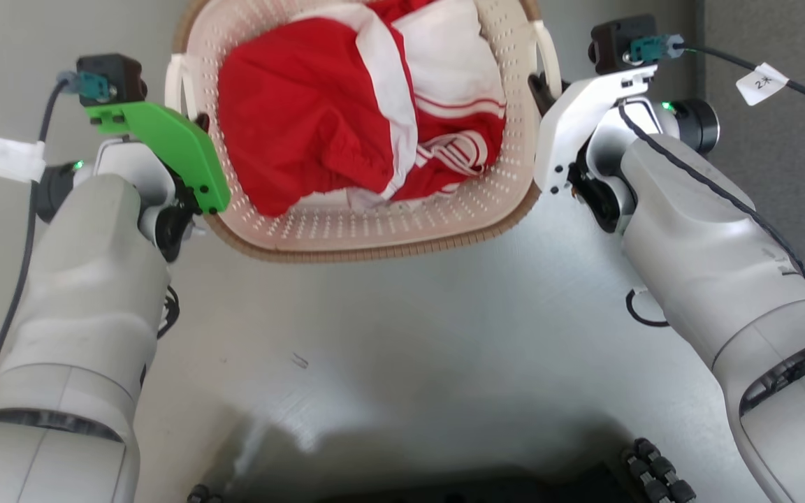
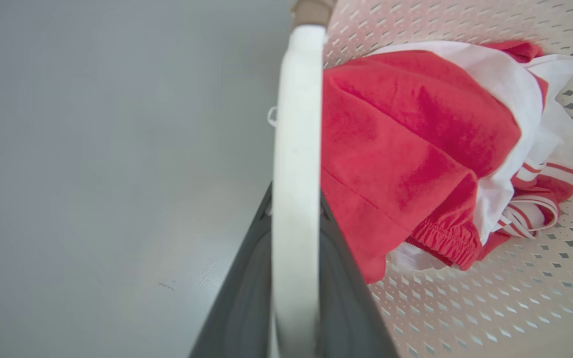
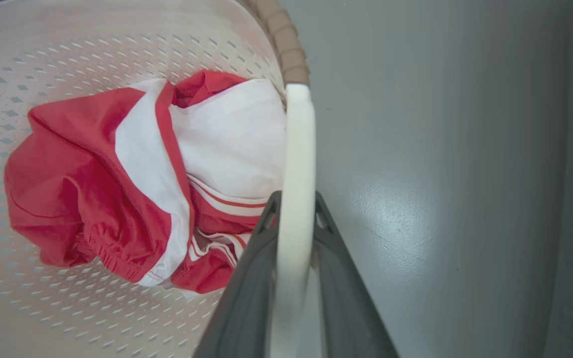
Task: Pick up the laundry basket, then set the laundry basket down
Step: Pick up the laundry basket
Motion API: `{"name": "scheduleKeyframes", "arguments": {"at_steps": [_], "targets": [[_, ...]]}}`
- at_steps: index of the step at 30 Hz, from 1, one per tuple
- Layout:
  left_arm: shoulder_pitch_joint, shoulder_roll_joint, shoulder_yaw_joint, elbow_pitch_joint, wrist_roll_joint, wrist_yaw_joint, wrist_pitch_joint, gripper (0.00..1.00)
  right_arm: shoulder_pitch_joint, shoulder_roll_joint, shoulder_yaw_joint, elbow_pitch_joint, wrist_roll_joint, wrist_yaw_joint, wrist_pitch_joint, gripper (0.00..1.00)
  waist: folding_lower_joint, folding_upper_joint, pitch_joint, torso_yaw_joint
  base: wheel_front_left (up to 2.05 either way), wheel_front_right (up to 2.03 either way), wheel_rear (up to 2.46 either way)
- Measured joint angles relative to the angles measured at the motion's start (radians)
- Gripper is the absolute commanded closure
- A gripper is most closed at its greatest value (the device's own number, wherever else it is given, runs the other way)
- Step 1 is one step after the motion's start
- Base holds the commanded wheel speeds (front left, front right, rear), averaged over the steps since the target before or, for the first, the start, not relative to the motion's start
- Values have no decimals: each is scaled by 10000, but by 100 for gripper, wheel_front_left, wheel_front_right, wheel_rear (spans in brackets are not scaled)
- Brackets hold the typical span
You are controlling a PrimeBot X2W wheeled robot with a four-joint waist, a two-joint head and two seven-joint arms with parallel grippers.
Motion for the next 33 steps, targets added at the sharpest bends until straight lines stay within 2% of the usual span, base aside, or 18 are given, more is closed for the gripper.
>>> {"name": "scheduleKeyframes", "arguments": {"at_steps": [12,33], "targets": [[726,-90,-105,251,-389,-2,445,100,566,56,280,428,439,391,518,100,0,0,-1059,-45,0,0,0],[2257,-219,-115,493,-986,-10,1158,100,1900,155,763,731,1055,673,1057,100,0,0,-3179,-46,0,0,0]]}}
